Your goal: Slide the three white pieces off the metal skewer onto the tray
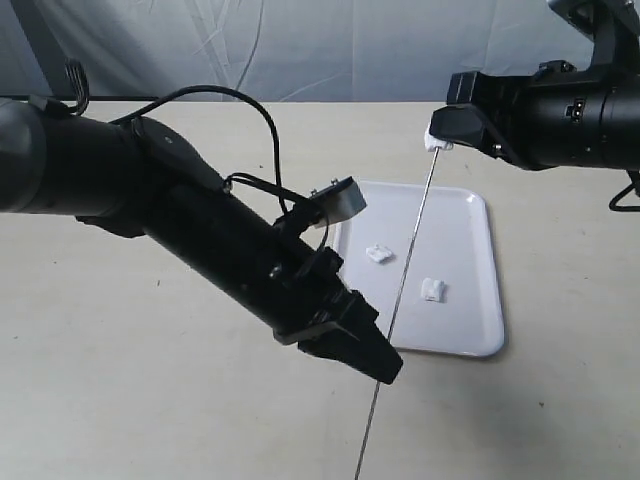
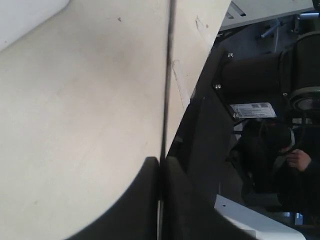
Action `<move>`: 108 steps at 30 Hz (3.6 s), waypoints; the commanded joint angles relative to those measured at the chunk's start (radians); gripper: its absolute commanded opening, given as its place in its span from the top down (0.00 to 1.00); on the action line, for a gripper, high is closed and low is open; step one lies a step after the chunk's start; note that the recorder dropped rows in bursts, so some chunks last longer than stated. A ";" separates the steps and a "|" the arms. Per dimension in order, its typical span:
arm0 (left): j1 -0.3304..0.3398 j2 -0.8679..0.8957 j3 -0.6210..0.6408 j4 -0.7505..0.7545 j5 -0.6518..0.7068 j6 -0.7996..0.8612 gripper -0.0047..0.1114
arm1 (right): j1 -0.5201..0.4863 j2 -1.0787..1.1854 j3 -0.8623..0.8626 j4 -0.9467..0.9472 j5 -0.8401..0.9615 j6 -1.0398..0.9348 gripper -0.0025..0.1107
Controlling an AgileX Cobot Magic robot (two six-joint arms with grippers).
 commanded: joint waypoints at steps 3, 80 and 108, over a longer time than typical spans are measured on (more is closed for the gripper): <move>-0.006 -0.050 0.041 0.031 0.013 0.005 0.96 | -0.004 0.026 -0.065 0.020 -0.016 -0.012 0.86; 0.003 0.472 -0.820 0.709 0.043 -0.699 0.96 | -0.004 0.010 -0.021 -0.302 -0.069 0.191 0.69; 0.003 0.429 -0.911 0.962 0.074 -0.746 0.82 | -0.004 -0.081 -0.021 -0.330 -0.064 0.201 0.69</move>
